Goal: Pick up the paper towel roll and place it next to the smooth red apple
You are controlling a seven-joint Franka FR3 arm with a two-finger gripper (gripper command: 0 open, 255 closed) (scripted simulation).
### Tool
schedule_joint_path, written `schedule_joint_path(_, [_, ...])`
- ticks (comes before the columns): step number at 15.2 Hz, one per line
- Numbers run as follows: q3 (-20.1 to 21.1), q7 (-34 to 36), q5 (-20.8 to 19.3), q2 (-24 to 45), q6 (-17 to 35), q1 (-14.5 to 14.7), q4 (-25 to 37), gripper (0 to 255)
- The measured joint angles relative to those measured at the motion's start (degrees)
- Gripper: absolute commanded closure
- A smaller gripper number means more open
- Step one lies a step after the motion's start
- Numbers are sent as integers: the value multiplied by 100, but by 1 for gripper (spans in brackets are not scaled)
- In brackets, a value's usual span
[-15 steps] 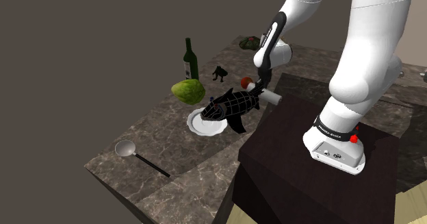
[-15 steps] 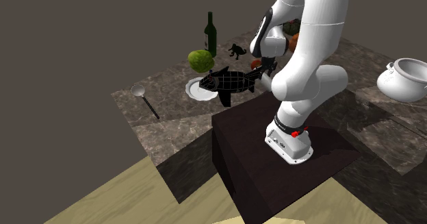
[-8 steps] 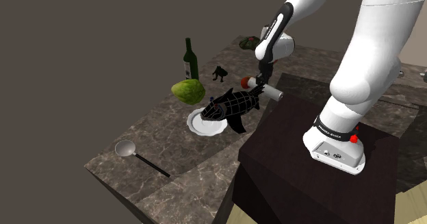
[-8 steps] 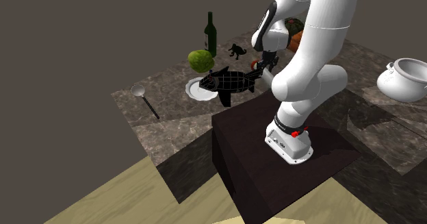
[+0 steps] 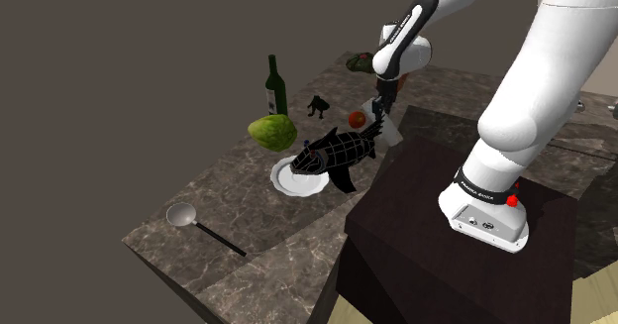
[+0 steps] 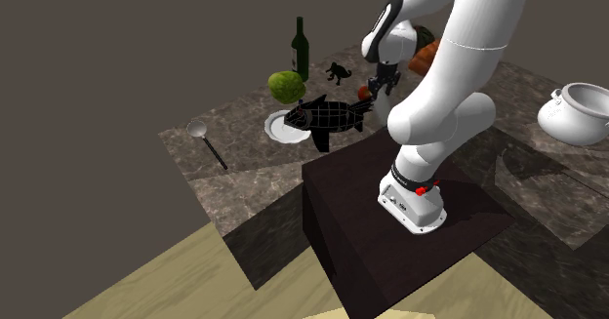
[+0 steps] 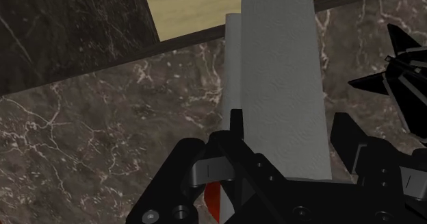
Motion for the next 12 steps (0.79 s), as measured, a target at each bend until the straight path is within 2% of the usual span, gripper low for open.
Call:
schedule_joint_path(9, [-32, 119, -206, -734, -780, 8, 55, 255])
schedule_joint_path(12, [-67, -47, -85, -440, -927, -20, 497, 255])
